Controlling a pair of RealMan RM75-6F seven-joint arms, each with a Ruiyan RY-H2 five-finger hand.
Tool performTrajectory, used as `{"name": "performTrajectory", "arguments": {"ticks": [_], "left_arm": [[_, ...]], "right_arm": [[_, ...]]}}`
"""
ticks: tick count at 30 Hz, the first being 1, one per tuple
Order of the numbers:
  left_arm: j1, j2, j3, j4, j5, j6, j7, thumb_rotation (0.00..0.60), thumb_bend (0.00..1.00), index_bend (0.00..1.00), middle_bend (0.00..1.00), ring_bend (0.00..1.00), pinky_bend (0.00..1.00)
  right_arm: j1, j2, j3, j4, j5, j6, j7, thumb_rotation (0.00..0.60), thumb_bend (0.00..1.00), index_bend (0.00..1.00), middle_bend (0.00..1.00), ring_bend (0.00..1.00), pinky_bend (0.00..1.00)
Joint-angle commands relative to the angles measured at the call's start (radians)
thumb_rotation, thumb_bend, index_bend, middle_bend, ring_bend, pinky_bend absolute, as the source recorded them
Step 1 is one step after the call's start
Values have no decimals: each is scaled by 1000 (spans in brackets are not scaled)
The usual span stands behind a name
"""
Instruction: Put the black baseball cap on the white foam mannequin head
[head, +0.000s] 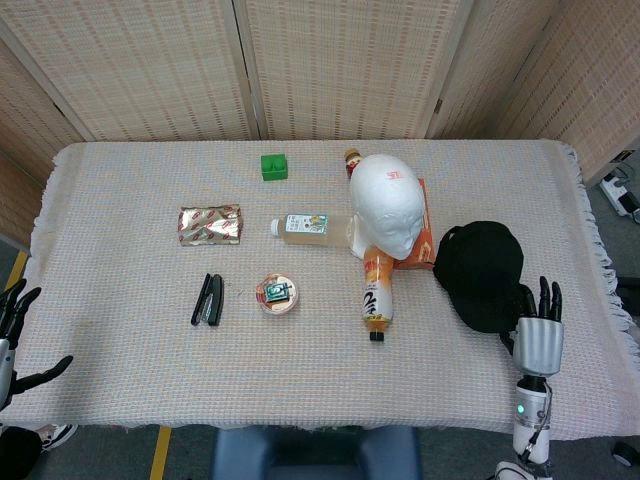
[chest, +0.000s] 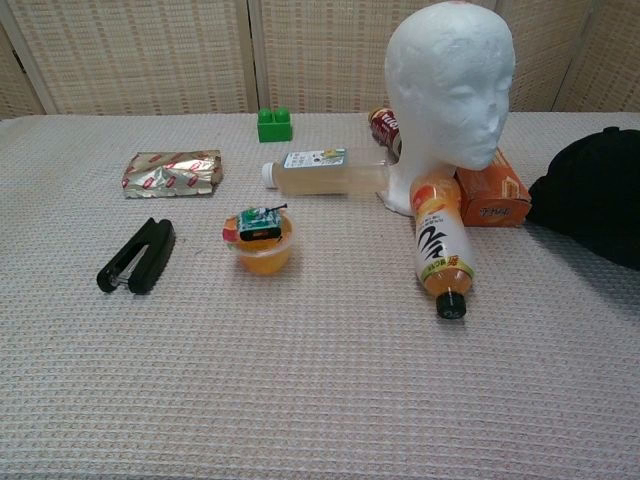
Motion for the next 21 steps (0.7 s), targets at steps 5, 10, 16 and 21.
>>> {"name": "performTrajectory", "arguments": {"ticks": [5, 10, 16, 21], "left_arm": [[1, -1, 0, 3, 5, 4, 7, 600, 142, 119, 24, 0, 178], [1, -7, -3, 6, 0, 2, 26, 600, 142, 118, 23, 0, 177], [-1, -15, -7, 8, -10, -4, 54, 600, 143, 118, 20, 0, 177], [-3, -21, -14, 13, -21, -8, 65, 600, 143, 117, 20, 0, 176]], "right_arm": [[84, 47, 123, -72, 102, 5, 45, 600, 396, 825, 292, 0, 15], [148, 74, 193, -106, 156, -17, 45, 600, 389, 836, 294, 0, 14], [228, 94, 259, -134, 201, -15, 42, 600, 386, 840, 297, 0, 14], [300, 107, 308, -151, 230, -5, 25, 600, 385, 841, 297, 0, 14]]}}
